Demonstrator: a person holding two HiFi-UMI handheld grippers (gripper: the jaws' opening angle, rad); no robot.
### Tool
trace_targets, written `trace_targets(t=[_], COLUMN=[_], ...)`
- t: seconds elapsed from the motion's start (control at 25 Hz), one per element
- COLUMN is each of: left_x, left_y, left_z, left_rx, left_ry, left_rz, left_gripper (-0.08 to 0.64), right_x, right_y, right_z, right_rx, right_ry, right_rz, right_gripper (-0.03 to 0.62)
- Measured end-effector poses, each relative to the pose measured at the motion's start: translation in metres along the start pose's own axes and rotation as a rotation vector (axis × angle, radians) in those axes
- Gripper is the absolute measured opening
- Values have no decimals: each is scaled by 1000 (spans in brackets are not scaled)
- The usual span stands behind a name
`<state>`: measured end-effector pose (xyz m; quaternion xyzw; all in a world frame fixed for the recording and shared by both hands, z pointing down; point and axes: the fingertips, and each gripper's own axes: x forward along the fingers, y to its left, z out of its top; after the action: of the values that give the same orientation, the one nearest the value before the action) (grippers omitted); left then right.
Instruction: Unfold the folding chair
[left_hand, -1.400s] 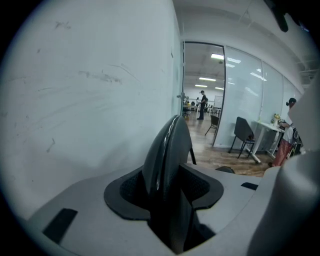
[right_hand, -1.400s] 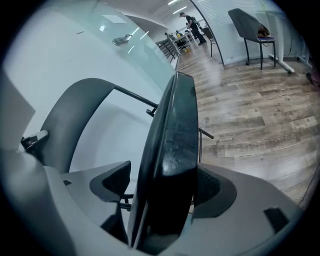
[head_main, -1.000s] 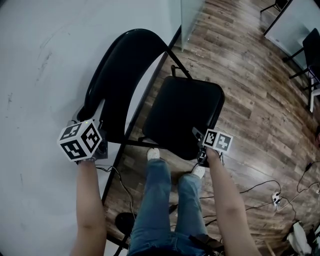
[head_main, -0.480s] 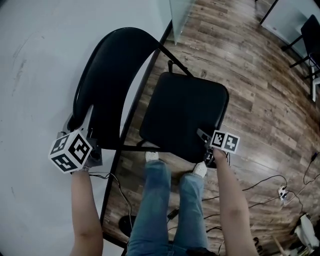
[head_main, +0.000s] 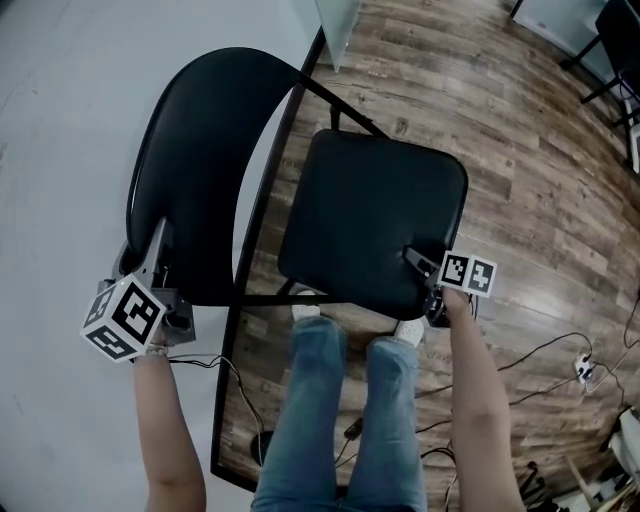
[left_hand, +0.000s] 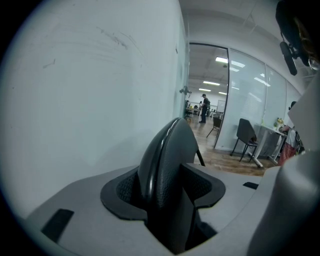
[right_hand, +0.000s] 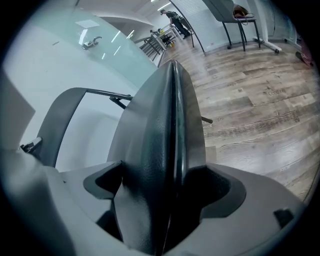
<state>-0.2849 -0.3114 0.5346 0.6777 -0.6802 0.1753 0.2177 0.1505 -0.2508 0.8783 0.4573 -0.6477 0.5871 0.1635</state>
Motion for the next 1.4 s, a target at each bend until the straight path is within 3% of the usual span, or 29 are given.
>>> trace_targets(t=[0.28,1.2,1.4], left_x=[3,-7,-1], left_y=[-25,-80,-78], left_z=[-12,-32,-30], left_rx=[8,61,70], left_ry=[5,-10,-11], left_rz=[4,30,31], left_gripper=[218,219,221], right_x=[2,15,13], right_y=[-35,-83,-84], right_z=[-4,-15,-14], right_rx=[38,83,86], right_ry=[22,66,72], right_rz=[73,135,105], right_gripper=[472,483,486])
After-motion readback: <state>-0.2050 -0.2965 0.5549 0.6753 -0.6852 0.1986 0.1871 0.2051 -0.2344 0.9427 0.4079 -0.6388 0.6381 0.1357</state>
